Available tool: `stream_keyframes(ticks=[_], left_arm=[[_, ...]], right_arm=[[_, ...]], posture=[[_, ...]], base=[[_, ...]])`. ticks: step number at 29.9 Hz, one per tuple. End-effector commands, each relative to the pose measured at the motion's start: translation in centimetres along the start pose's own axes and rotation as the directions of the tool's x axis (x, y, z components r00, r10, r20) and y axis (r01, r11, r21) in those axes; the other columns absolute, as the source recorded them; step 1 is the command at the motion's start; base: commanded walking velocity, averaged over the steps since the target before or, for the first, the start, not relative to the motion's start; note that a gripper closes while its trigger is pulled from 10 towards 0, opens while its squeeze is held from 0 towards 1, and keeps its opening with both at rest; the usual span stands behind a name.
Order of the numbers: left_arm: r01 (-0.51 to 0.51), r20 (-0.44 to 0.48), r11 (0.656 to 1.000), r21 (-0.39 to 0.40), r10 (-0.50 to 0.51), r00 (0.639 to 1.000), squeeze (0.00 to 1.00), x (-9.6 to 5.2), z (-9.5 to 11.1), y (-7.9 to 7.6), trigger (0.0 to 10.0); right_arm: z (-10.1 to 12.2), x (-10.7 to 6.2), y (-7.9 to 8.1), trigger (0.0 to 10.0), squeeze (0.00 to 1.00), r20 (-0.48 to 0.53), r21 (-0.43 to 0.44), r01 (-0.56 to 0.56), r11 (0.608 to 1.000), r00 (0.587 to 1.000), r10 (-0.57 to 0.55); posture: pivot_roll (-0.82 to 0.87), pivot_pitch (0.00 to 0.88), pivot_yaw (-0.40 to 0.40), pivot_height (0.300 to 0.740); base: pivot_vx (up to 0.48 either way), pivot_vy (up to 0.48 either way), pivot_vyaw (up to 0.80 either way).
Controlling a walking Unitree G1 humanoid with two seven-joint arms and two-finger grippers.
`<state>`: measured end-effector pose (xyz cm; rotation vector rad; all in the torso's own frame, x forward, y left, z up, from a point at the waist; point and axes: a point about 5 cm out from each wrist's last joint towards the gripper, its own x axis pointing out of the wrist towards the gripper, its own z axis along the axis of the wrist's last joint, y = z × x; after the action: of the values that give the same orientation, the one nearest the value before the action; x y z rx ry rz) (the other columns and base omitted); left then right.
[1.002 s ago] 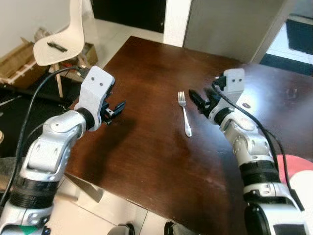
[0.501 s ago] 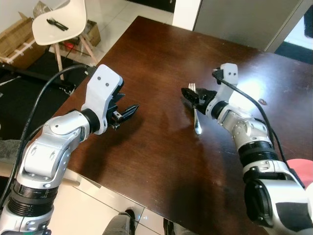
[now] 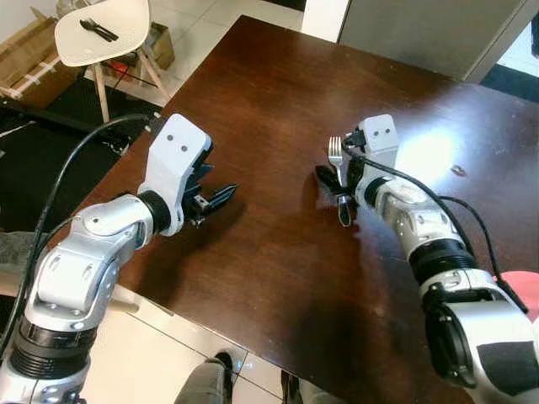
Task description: Setting the table
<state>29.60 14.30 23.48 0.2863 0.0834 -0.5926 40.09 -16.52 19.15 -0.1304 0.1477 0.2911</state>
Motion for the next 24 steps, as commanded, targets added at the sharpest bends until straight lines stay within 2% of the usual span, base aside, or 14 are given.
stream_keyframes(ticks=[1,9,14,15,16,17,18,24], left_arm=[[0.020,-0.017,1.000,-0.006,-0.020,1.000,0.00,0.0,-0.4,-0.6,10.0],[0.015,-0.010,1.000,-0.012,-0.015,1.000,0.00,0.5,-0.5,-0.8,10.0],[0.010,-0.008,1.000,-0.015,-0.011,1.000,0.00,0.6,-0.5,-0.9,10.0],[0.008,-0.007,1.000,-0.016,-0.008,1.000,0.00,0.6,-0.5,-0.8,10.0],[0.006,-0.006,1.000,-0.016,-0.006,1.000,0.00,0.7,-0.6,-0.8,10.0],[0.003,-0.004,1.000,-0.015,-0.003,1.000,0.00,0.7,-0.6,-0.8,10.0],[0.001,-0.003,1.000,-0.015,-0.001,1.000,0.00,0.7,-0.6,-0.8,10.0],[-0.010,0.007,1.000,-0.016,0.010,1.000,0.00,0.9,-0.4,-0.6,10.0]], right_arm=[[-1.2,-0.3,0.3,10.0,0.00,-0.051,0.002,-0.016,1.000,0.999,0.016],[-3.5,-0.7,2.0,10.0,0.00,-0.122,0.047,-0.037,0.998,0.992,0.042],[-4.4,-0.8,2.5,10.0,0.00,-0.149,0.053,-0.025,0.998,0.988,0.033],[-5.2,-0.9,2.5,6.5,0.00,-0.171,0.063,-0.009,0.998,0.985,0.019],[-5.7,-1.0,2.5,1.1,0.00,-0.187,0.065,0.007,0.998,0.982,0.005],[-6.2,-1.0,2.4,1.1,0.00,-0.203,0.075,0.025,0.997,0.979,-0.009],[-6.5,-1.0,2.3,0.0,0.00,-0.212,0.084,0.035,0.996,0.977,-0.016],[-7.5,-1.3,1.8,0.0,0.00,-0.241,0.091,0.087,0.992,0.968,-0.063]], posture=[[0.08,0.220,0.034,0.740],[0.07,0.199,0.017,0.740],[0.07,0.189,0.017,0.740],[0.07,0.183,0.018,0.740],[0.07,0.178,0.018,0.740],[0.07,0.176,0.017,0.740],[0.07,0.167,0.016,0.740],[0.07,0.155,0.011,0.740]], base=[[0.000,0.000,0.00],[0.000,0.000,0.00],[0.000,0.000,0.00],[0.000,0.000,0.00],[0.000,0.000,0.00],[0.000,0.000,0.00],[0.000,0.000,0.00],[0.000,0.000,0.00]])
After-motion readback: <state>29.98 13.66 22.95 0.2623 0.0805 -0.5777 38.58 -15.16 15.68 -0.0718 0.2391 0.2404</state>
